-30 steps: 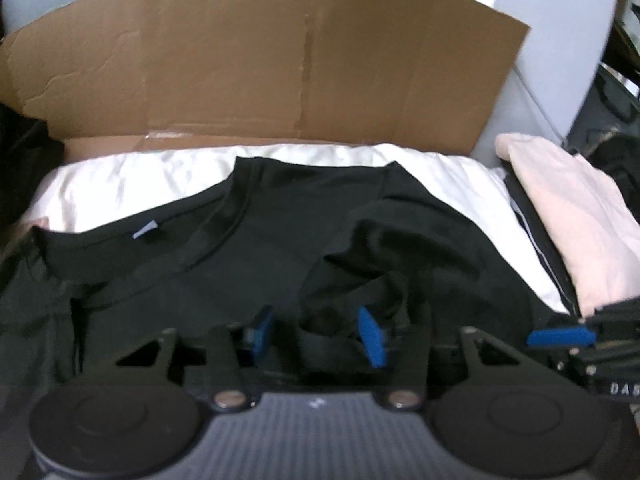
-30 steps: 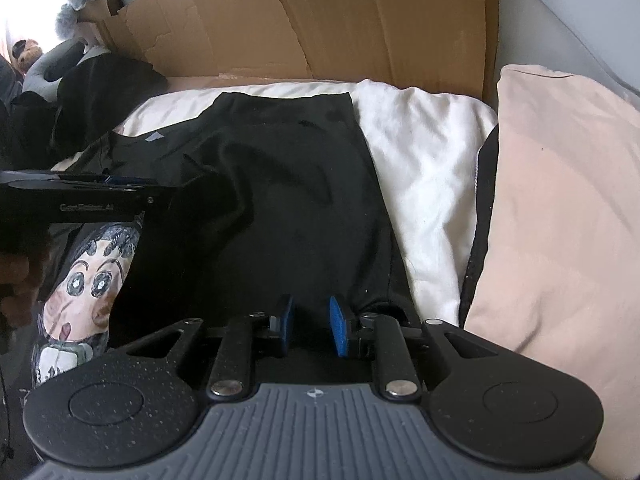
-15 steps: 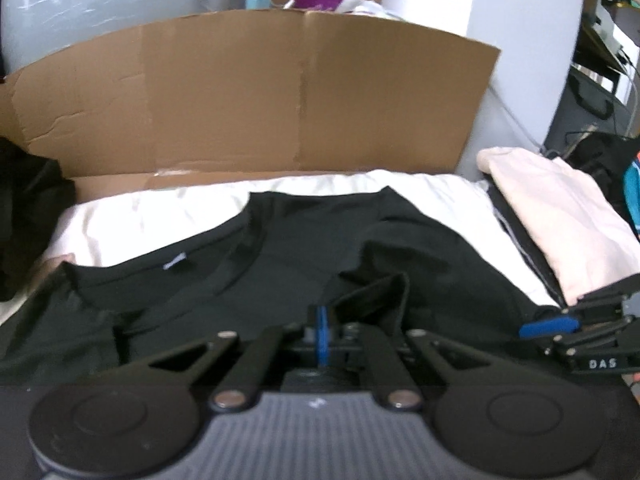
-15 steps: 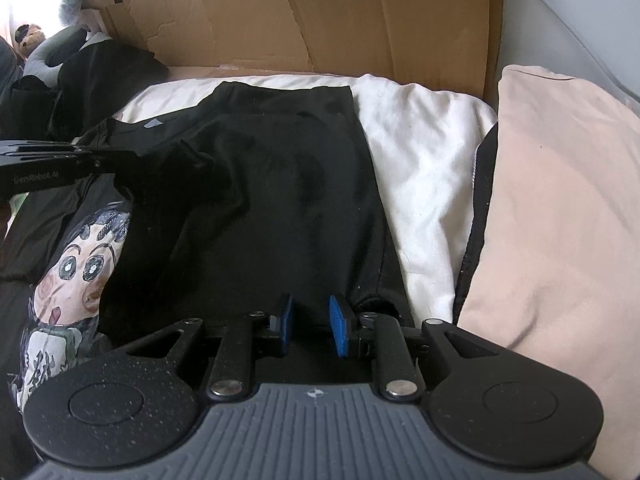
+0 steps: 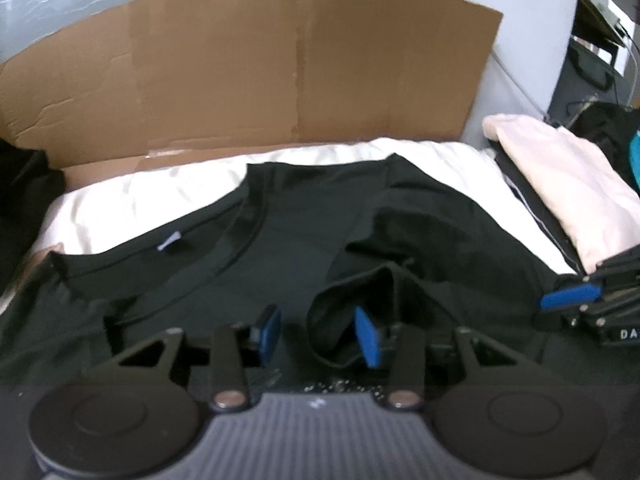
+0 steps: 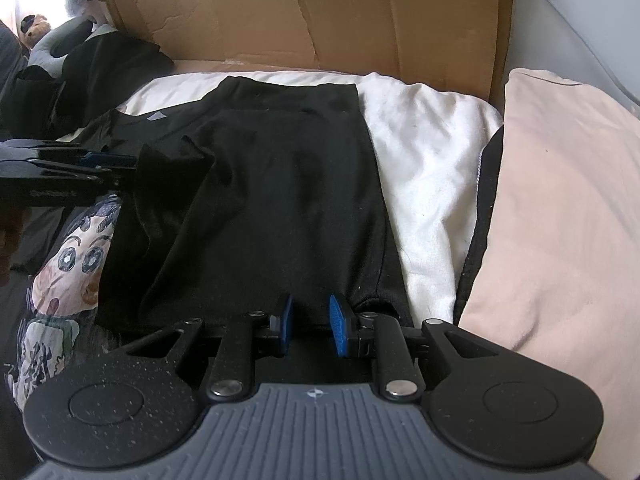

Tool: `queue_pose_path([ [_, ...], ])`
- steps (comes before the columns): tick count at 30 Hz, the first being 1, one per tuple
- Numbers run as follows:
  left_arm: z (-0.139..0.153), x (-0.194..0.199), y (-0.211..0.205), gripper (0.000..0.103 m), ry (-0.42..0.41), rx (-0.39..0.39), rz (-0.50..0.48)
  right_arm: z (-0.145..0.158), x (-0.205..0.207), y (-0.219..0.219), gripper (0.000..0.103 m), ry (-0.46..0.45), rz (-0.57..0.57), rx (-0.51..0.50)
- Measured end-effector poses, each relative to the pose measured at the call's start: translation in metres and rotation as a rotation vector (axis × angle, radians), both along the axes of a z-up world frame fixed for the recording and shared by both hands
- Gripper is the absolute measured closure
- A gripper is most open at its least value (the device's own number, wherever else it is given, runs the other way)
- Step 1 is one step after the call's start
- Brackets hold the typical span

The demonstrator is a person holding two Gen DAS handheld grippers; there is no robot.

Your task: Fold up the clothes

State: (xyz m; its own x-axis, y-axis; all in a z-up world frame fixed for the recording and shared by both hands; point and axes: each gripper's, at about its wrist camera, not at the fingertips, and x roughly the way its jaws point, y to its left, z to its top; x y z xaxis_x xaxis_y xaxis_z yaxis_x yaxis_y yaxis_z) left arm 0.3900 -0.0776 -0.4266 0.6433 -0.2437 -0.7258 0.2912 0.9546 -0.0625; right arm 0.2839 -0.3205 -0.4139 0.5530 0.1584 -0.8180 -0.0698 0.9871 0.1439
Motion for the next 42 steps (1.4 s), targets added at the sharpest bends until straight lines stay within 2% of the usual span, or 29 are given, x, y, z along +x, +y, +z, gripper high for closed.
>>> queue_pose_path([
  [2,-0.002,0.001,-0.001,0.063,-0.007,0.004,-0.001,-0.001,0.000,0.001,0.076,0.000,0.001,-0.003],
  [3,-0.002,0.002,-0.002,0.070,-0.010,0.006,-0.002,-0.001,0.000,0.001,0.076,0.000,0.002,-0.005],
  [4,-0.003,0.002,-0.002,0.094,-0.014,0.007,-0.003,-0.001,0.000,0.001,0.076,0.001,0.003,-0.005],
  [5,-0.004,0.003,-0.003,0.102,-0.017,0.009,-0.003,-0.001,0.000,0.001,0.076,0.001,0.003,-0.005],
  [8,0.000,0.000,0.002,0.102,-0.051,0.013,0.013,0.000,0.001,0.001,0.076,0.001,0.002,-0.005],
  [14,0.017,-0.002,0.028,0.102,-0.103,-0.010,0.107,-0.001,0.001,0.002,0.076,0.001,0.001,-0.007],
  [20,0.003,-0.005,0.035,0.102,-0.074,0.014,0.121,-0.001,0.002,0.001,0.077,0.008,-0.002,-0.005],
  [25,-0.008,-0.009,0.041,0.101,-0.039,0.004,0.137,0.005,0.003,0.001,0.076,0.021,-0.029,0.015],
  [28,-0.008,-0.010,0.041,0.101,-0.038,0.001,0.134,0.018,0.006,0.000,0.076,-0.016,-0.020,0.032],
  [35,-0.006,-0.007,0.044,0.098,-0.040,-0.024,0.134,0.031,0.044,-0.008,0.076,-0.067,0.006,-0.049],
  [37,-0.006,-0.005,0.044,0.098,-0.038,-0.026,0.130,0.028,0.059,-0.009,0.073,-0.071,0.018,-0.076],
  [38,-0.006,-0.005,0.044,0.097,-0.038,-0.025,0.128,0.026,0.065,-0.010,0.066,-0.073,0.025,-0.092],
  [42,-0.006,-0.005,0.045,0.096,-0.037,-0.025,0.123,0.022,0.095,-0.008,0.065,-0.092,0.061,-0.127],
])
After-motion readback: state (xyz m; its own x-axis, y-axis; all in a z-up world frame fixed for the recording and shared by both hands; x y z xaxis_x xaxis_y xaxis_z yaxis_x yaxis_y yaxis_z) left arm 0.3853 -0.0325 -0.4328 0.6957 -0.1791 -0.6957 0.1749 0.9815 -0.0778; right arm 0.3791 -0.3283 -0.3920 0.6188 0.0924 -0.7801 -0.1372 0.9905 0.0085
